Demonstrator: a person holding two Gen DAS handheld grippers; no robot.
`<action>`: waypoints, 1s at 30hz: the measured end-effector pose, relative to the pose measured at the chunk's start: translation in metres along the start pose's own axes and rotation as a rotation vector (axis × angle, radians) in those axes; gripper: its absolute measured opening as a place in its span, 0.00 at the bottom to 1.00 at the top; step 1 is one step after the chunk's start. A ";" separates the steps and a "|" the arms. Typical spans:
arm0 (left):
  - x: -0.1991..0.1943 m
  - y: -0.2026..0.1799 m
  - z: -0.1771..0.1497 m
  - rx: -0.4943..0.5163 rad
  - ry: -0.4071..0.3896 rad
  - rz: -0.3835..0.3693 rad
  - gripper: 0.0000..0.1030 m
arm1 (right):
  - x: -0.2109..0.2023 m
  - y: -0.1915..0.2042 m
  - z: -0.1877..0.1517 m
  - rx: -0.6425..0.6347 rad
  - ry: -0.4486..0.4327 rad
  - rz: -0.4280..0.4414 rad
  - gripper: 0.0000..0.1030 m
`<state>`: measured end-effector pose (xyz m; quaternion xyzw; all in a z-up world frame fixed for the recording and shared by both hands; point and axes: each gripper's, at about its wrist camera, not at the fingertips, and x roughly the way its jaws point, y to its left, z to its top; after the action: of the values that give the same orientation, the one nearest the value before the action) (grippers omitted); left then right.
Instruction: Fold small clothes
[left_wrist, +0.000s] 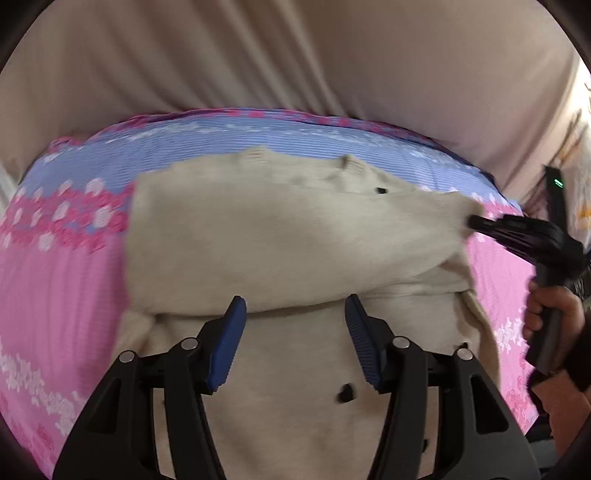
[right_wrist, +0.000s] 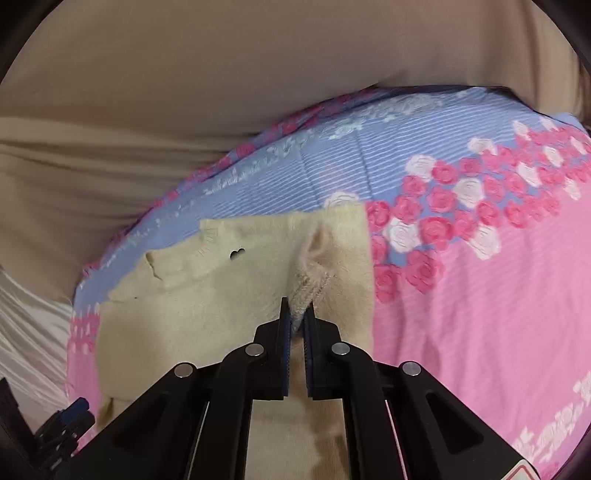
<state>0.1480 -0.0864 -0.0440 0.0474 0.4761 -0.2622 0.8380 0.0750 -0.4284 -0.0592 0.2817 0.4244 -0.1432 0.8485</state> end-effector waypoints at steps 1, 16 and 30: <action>-0.002 0.011 -0.006 -0.018 0.000 0.019 0.61 | 0.002 -0.005 -0.007 0.007 0.015 -0.021 0.06; -0.066 0.140 -0.154 -0.266 0.158 0.129 0.61 | -0.108 -0.041 -0.174 -0.087 0.199 -0.088 0.55; -0.067 0.138 -0.225 -0.370 0.300 -0.138 0.09 | -0.125 -0.070 -0.283 0.039 0.301 -0.015 0.09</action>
<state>0.0137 0.1326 -0.1348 -0.1013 0.6373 -0.2172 0.7324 -0.2147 -0.3139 -0.1203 0.3131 0.5460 -0.1139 0.7687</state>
